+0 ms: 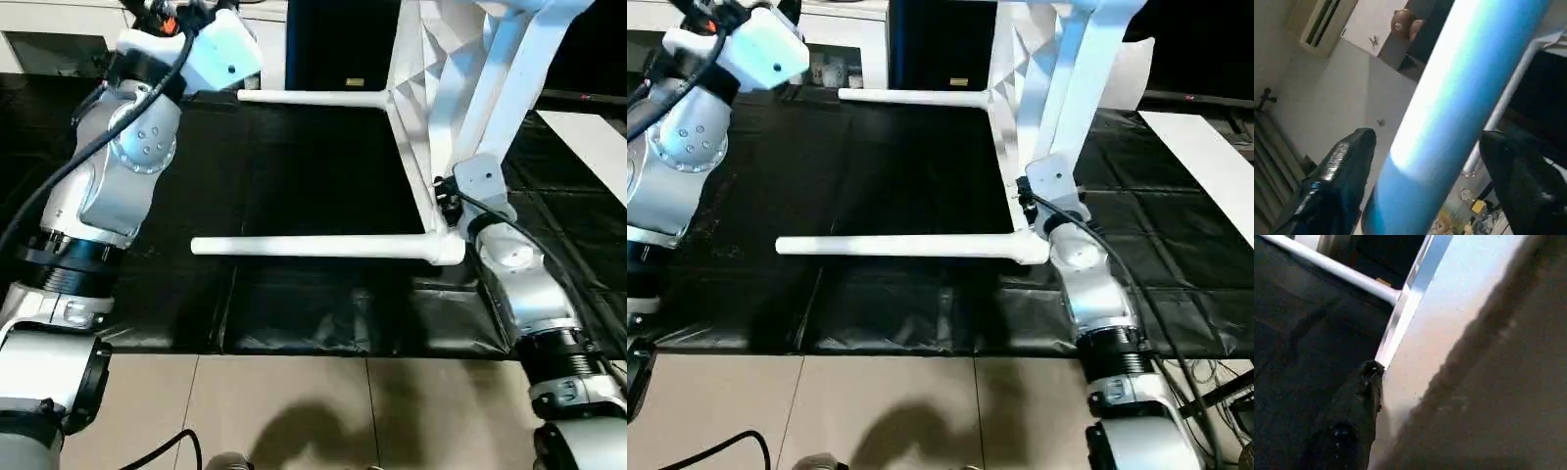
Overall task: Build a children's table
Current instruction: Flip table
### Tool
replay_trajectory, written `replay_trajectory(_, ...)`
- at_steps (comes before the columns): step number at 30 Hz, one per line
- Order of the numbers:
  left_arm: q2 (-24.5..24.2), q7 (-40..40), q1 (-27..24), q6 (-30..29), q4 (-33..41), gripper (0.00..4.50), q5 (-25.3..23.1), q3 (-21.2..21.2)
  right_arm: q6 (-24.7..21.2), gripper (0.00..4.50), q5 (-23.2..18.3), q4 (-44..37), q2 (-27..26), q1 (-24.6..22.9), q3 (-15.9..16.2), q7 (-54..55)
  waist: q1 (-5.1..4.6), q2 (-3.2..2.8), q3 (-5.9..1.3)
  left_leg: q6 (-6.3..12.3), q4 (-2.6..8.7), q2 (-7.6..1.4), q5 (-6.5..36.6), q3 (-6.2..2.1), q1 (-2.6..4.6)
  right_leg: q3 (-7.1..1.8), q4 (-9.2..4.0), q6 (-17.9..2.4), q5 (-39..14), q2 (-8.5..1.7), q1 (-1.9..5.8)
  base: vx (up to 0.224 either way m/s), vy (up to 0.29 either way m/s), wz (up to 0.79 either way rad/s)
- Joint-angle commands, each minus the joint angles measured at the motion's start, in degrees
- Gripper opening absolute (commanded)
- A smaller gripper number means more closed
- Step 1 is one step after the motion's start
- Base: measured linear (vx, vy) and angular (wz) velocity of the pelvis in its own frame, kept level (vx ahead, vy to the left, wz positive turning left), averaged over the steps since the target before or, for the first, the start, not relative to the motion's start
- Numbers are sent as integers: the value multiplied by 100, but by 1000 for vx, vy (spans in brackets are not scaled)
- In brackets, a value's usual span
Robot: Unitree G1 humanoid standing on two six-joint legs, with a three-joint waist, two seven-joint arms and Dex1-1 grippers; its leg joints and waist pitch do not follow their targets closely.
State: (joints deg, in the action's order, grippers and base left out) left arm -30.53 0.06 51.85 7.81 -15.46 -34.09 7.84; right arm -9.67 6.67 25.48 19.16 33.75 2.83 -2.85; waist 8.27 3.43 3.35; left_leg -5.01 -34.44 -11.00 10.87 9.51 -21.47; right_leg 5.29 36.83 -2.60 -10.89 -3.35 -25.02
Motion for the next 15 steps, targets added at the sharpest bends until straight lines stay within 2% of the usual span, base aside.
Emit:
replay_trajectory(1, 24, -126, -19, 88, 33, 360, 81, 52, 97, 238, 646, -308, 323, 226, 332, -41, 53, 58, -438, 97, 291, -124, 170, -31, 7, -359, -334, -568, -171, -463, 495, 0, 0, 0)
replay_trajectory(3, 18, -170, -41, 143, 64, 336, 107, 68, 69, 238, 700, -322, 336, 227, 335, -44, 47, 71, -434, 99, 293, -126, 185, -32, -1, -357, -336, -559, -206, -462, 493, 0, 0, 0)
replay_trajectory(10, 12, -515, -160, 170, 198, 293, 340, 93, 95, 238, 825, -308, 590, 317, 391, -102, 80, 72, -434, 71, 287, -122, 233, -25, 4, -356, -342, -484, -365, -464, 488, 0, 0, 0)
replay_trajectory(15, -37, -740, -249, 11, 327, 257, 614, -140, 175, 238, 1015, -412, 978, 380, 464, -336, 109, 82, -429, 63, 281, -125, 240, -22, -1, -355, -341, -442, -476, -460, 484, 0, 0, 0)
